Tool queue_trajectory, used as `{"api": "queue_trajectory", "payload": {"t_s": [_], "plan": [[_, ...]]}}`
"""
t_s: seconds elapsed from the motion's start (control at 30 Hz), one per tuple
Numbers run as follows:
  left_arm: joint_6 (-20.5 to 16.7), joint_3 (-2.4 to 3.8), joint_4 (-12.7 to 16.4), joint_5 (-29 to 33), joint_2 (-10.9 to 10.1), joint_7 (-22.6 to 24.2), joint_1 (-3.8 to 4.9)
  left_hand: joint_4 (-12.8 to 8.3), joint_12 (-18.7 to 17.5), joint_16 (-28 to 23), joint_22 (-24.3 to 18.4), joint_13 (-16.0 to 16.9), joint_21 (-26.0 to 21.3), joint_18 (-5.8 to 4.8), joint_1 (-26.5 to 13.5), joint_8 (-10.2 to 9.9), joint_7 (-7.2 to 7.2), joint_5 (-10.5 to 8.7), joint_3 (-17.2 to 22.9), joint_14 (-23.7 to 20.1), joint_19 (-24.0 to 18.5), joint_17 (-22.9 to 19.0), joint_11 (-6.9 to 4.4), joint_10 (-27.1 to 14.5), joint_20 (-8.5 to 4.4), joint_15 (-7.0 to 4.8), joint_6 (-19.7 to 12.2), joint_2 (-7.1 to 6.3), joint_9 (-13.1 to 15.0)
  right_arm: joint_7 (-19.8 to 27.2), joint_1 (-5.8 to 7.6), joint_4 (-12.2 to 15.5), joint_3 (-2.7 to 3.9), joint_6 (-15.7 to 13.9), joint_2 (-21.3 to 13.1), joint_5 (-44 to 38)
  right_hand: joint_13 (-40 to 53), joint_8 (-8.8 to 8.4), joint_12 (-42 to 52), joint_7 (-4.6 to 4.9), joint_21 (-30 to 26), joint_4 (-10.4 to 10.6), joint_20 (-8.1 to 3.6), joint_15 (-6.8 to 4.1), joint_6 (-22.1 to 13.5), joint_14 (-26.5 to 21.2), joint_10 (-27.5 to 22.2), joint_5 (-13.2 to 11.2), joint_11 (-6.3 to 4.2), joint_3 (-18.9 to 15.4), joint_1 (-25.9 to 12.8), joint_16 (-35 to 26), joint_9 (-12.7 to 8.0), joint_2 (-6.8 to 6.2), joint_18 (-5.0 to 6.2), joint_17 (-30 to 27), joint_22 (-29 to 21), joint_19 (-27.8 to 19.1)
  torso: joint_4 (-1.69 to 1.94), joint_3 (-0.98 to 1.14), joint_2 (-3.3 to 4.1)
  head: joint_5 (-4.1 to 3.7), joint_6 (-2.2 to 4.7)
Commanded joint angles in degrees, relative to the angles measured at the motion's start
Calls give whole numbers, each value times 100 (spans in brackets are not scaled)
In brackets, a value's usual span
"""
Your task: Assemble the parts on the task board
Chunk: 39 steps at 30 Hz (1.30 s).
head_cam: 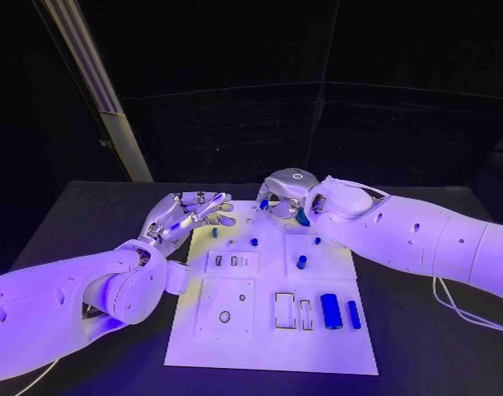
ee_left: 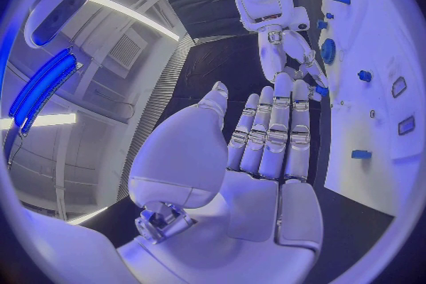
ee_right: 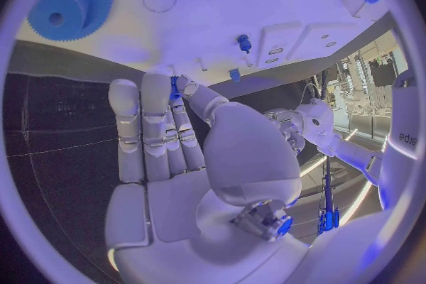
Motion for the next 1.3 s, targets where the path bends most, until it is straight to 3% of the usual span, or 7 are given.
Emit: {"api": "queue_trajectory", "payload": {"t_s": [0.03, 0.33, 0.5, 0.93, 1.13, 1.3], "plan": [[112, 0, -8, -52, 12, 18, 19, -8, -10, -36, -5, -10, -24, 75, -14, -21, 43, 24, 12, -7, 6, 6, 48, -3, 18, 30, 13, 50, -8, -101, 16, -75, 6, -142, 62, 83, 2, -24, -34, -3, 42, 15, 43, -8, -32, -46, -62, -9, -4, 20, 15, 39, -10, -66, -41, 7, 7, -14, 30, -20, 32, -32, 12], [122, 1, -19, -52, 23, 2, 50, -8, -10, -36, -5, -10, -24, 75, -14, -21, 43, 24, 12, -7, 6, 6, 48, -3, 18, 30, 13, 50, -8, -112, 18, -212, 7, -41, 209, 92, 2, -25, -33, -4, 47, 27, 46, -6, -41, -51, -71, -10, -2, 29, 6, 51, -10, -88, -41, 9, 10, -17, 33, -31, 46, -24, -5], [120, 1, -23, -52, 29, -4, 55, -16, -24, -51, -12, -11, -32, 75, -5, -30, 44, 24, 16, -11, 3, 12, 50, -4, 21, 32, 12, 56, -8, -125, 19, -307, 6, 27, 284, 93, 3, -26, -32, -5, 47, 36, 48, -5, -45, -53, -74, -12, -1, 33, -1, 55, -10, -97, -40, 7, 9, -21, 23, -28, 44, -18, -18], [128, 1, -16, -52, 35, -23, 71, -16, -24, -51, -12, -11, -32, 75, -5, -30, 44, 24, 16, -11, 3, 12, 50, -4, 21, 32, 12, 56, -8, -133, 18, -491, 6, 116, 436, 95, 3, -28, -33, -5, 42, 75, 54, 0, -66, -73, -97, -19, 2, 46, -29, 48, -12, -134, -36, -36, -13, -43, 39, -28, 41, -14, -29], [131, 1, -24, -51, 44, -30, 76, -16, -24, -51, -12, -11, -32, 75, -5, -30, 44, 24, 16, -11, 3, 12, 50, -4, 21, 32, 12, 56, -8, -111, 18, -526, 5, 203, 477, 108, 3, -28, -32, -8, 41, 88, 56, 1, -74, -80, -105, -22, 2, 47, -39, 51, -12, -157, -35, -45, -18, -52, 22, -27, 41, 19, -29], [151, 1, -26, -51, 59, -45, 78, -18, -32, -59, -16, -12, -36, 76, -3, -36, 45, 23, 16, -11, 3, 17, 51, -4, 22, 33, 12, 58, -7, -98, 18, -563, 5, 272, 515, 136, 4, -29, -32, -8, 38, 105, 59, 3, -87, -89, -115, -24, 4, 46, -53, 52, -13, -185, -33, -59, -27, -63, 22, -26, 43, 1, -41]]}}
